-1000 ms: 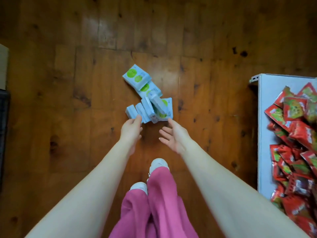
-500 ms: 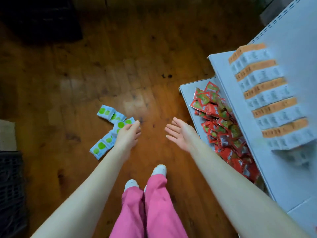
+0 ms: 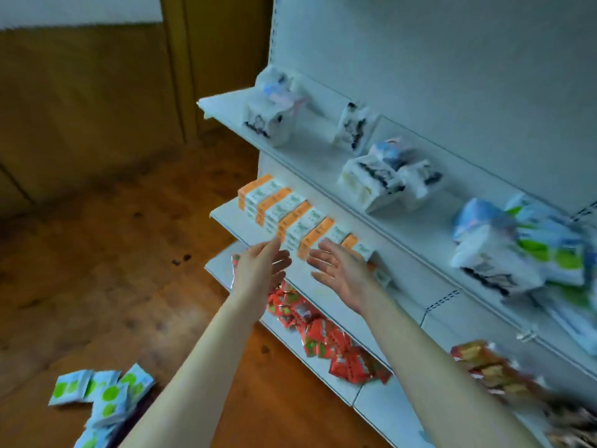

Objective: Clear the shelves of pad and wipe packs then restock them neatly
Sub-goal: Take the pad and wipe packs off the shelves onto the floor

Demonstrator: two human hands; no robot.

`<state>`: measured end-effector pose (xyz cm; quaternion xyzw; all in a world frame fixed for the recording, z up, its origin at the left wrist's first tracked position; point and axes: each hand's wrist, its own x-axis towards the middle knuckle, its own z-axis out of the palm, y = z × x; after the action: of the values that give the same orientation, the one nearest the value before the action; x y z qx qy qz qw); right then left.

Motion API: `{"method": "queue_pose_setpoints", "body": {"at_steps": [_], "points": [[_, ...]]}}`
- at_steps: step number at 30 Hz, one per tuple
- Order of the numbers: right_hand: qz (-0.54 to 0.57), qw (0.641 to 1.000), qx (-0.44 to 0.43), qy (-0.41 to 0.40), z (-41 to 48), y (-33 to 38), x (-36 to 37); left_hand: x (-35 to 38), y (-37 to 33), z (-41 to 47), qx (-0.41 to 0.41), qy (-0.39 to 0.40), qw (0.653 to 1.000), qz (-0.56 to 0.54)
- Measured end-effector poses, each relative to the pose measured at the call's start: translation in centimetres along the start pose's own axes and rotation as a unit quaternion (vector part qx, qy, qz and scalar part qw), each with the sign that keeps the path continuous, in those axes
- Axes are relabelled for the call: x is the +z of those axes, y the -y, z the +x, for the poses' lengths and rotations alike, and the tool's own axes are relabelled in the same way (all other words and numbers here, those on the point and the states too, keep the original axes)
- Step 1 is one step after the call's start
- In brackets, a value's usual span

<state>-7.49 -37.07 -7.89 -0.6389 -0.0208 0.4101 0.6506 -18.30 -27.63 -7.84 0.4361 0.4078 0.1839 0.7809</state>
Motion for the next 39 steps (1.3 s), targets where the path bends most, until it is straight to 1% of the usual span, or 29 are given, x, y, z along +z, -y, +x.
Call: {"method": "queue_pose_setpoints", "body": {"at_steps": [3,6,9,11,16,19,22,29,32,34,35,37,38,39], "points": [[0.011,0.998,-0.05,-0.023,-1.0,3.6,-4.7,6.6,-0.2,-1.0,0.001,0.062,0.998,0.004],[0.038,0.994,-0.083,-0.053,-2.1,6.3,-8.6,11.2,-0.6,-1.4,0.017,0.104,0.994,0.019],[0.057,0.989,-0.108,-0.088,-3.0,8.2,-12.1,14.9,-0.7,-1.3,0.021,0.144,0.989,0.039],[0.05,0.983,-0.13,-0.118,-3.5,9.3,-14.4,17.0,-0.6,-1.2,0.017,0.169,0.984,0.06],[0.063,0.961,-0.191,-0.192,-3.6,11.7,-19.2,21.3,-0.7,0.0,0.017,0.219,0.969,0.115],[0.09,0.942,-0.206,-0.249,-3.7,12.9,-21.5,23.8,-1.0,1.6,0.015,0.243,0.961,0.127],[0.089,0.927,-0.221,-0.29,-4.1,13.6,-23.8,26.8,-1.7,2.7,0.011,0.28,0.95,0.141],[0.037,0.896,-0.223,-0.381,-2.8,13.2,-28.4,31.6,-1.1,4.4,-0.003,0.348,0.922,0.171],[-0.042,0.882,-0.217,-0.416,-2.2,13.7,-30.6,33.7,-1.0,4.8,0.001,0.356,0.919,0.17],[-0.156,0.87,-0.205,-0.421,-1.8,14.6,-32.9,35.2,-0.8,4.7,0.002,0.358,0.919,0.166],[-0.223,0.865,-0.189,-0.408,-1.6,15.2,-34.1,35.9,-0.6,4.7,0.003,0.359,0.918,0.167],[-0.352,0.856,-0.139,-0.353,-1.0,16.5,-36.4,37.2,-0.1,4.6,0.005,0.355,0.921,0.163],[-0.424,0.841,-0.108,-0.318,-0.7,17.3,-37.3,37.8,0.2,4.5,0.005,0.348,0.924,0.157],[-0.504,0.813,-0.078,-0.282,-0.2,18.0,-38.0,38.4,0.4,4.3,0.007,0.34,0.928,0.151]]}}
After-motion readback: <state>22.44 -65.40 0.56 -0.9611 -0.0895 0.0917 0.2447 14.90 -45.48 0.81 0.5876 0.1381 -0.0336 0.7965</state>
